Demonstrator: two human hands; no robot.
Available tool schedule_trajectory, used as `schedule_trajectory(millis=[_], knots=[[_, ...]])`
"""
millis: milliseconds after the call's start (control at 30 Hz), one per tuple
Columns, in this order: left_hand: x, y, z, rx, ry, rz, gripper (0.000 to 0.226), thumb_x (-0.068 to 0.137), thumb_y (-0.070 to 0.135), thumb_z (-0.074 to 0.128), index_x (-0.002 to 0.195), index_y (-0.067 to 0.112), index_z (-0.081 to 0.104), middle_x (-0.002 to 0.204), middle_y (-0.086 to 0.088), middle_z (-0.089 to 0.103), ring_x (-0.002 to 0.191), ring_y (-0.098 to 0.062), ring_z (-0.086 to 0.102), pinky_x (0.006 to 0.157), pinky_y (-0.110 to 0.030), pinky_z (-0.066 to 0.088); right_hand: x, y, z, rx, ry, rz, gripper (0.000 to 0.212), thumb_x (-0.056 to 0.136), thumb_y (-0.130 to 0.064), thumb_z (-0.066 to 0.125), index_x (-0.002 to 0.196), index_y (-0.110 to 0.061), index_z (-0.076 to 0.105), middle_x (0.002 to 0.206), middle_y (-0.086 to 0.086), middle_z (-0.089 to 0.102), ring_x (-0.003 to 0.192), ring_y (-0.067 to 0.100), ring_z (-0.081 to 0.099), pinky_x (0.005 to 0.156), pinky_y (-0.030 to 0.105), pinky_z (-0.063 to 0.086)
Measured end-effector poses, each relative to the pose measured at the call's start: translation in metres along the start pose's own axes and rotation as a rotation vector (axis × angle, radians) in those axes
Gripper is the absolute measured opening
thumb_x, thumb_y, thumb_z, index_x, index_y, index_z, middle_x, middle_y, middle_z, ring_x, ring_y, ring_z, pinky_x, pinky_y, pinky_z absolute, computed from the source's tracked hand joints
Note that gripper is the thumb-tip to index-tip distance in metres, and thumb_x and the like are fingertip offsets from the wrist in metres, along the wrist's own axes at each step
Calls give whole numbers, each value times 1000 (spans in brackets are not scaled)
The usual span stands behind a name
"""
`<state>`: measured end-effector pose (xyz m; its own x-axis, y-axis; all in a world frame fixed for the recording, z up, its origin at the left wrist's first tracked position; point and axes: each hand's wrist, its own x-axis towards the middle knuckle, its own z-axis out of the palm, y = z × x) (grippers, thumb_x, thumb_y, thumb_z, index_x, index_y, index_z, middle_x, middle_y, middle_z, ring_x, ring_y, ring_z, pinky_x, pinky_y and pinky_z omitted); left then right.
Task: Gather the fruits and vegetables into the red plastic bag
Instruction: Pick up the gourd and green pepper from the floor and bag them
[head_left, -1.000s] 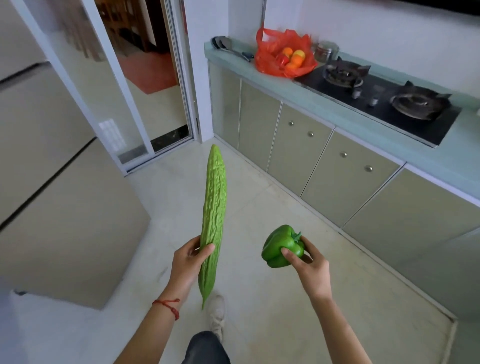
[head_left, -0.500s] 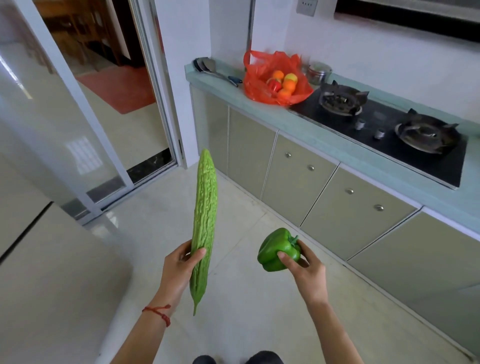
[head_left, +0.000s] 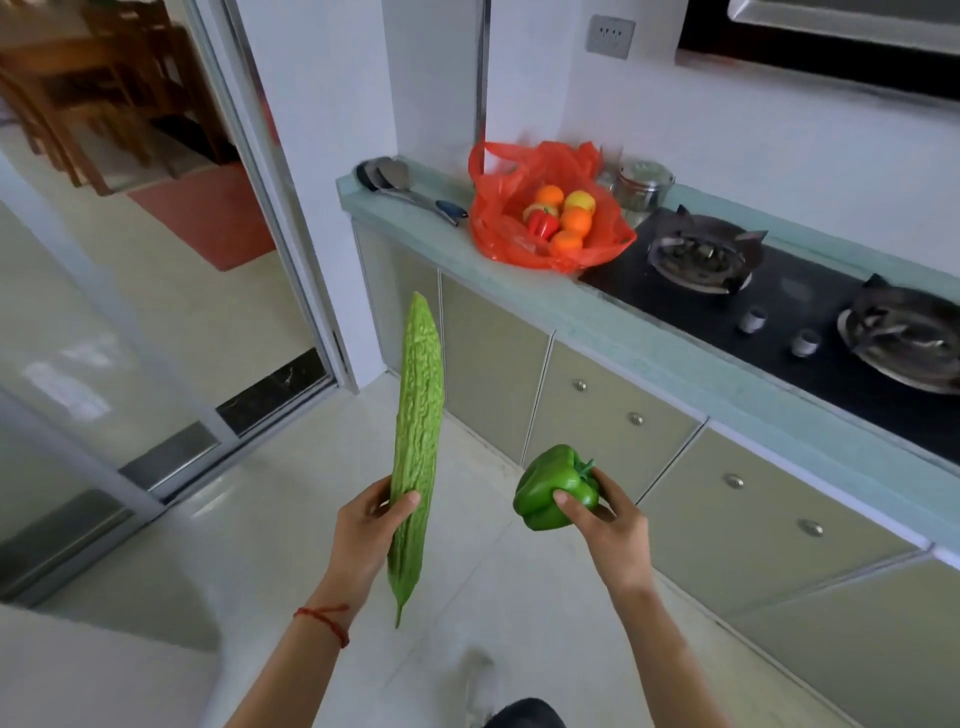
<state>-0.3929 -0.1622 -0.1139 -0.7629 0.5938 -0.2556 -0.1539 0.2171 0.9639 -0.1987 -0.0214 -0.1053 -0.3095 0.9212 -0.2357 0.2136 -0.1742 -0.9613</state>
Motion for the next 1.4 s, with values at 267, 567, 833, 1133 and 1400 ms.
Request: schedule_trajectory(millis=[267,567,833,1133,1400], knots=[[120,51,51,29,-36,32,17,81,7,65,98,7,67,81,-7,68,71,-17,62,56,-12,48,126,-50,13,10,16,-16,60,74,-15,75,128,-11,51,97,-2,64,91,13,62,61,6,47],[260,83,94,56,-99,50,16,81,9,66,96,10,67,81,-4,69,69,-10,63,56,-12,48,253,-83,49,17,72,-37,62,73,-19,75,129,-11,49,105,1,62,95,16,62,74,17,49],[399,133,131,92,-191,75,13,81,11,66,94,15,66,79,3,67,65,-2,63,53,-8,46,372,-121,89,2,167,-46,61,73,-20,76,128,-11,51,107,2,62,100,19,62,70,16,47],[506,167,180,177,-290,12,3,76,25,71,77,27,68,74,1,70,72,-19,66,66,-31,51,464,-141,102,27,215,-19,59,73,-17,76,127,-13,53,99,-5,64,97,12,62,74,14,48],[579,201,240,244,-285,3,12,80,21,68,69,17,67,62,1,64,57,-9,60,43,-10,42,549,-159,91,9,206,21,64,69,-31,78,126,-18,54,86,-2,66,76,36,62,76,47,53]])
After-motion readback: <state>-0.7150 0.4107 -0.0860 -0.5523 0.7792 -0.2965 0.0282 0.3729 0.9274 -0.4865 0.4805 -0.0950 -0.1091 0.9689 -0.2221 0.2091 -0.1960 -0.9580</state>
